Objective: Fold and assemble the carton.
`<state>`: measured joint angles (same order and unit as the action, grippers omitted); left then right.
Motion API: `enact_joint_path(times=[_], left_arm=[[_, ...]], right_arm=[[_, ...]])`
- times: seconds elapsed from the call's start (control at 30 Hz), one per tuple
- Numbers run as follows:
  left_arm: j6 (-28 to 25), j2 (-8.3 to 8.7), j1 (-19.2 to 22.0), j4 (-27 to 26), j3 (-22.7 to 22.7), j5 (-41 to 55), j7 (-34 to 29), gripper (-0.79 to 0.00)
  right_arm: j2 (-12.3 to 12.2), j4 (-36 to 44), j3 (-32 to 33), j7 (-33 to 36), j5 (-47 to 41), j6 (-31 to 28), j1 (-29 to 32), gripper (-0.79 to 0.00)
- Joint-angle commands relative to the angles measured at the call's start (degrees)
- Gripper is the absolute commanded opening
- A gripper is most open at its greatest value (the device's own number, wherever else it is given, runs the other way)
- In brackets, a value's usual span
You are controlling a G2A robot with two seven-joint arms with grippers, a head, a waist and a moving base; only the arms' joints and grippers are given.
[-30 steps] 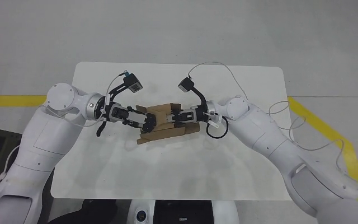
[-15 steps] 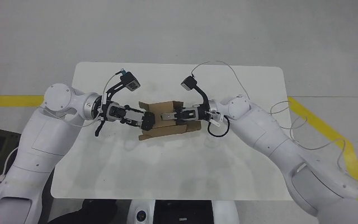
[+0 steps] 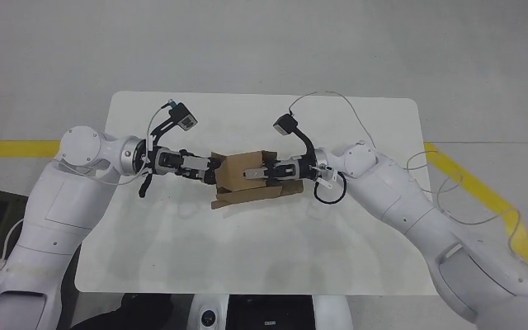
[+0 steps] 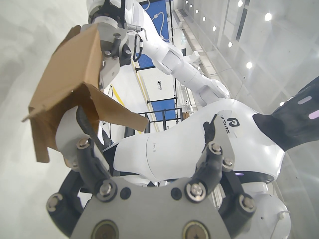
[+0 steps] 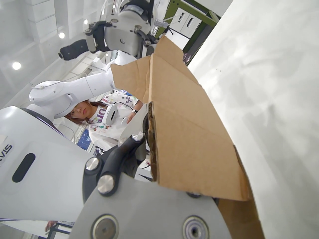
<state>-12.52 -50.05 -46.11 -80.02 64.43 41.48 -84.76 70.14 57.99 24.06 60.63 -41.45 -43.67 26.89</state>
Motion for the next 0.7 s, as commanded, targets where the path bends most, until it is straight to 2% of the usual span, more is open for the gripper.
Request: enact_joint_path(times=[0.0, 0.33, 0.67], left_arm=[[-0.08, -0.08, 0.14, 0.28, -0.04, -0.38, 0.33, 0.0], [-0.27, -0.42, 0.8, 1.24, 0.11, -1.28, 1.03, 0.0], [0.16, -0.71, 0.87, 0.48, 0.11, -0.99, 0.4, 0.0]], right_arm=[[-0.29, 0.8, -0.16, 0.57, -0.07, 0.56, 0.06, -0.785], [-1.1, 4.36, -1.38, 1.77, -0.55, 1.76, 0.29, -0.785], [-0.32, 5.3, -3.64, 2.22, -1.51, 2.21, -0.24, -0.785]])
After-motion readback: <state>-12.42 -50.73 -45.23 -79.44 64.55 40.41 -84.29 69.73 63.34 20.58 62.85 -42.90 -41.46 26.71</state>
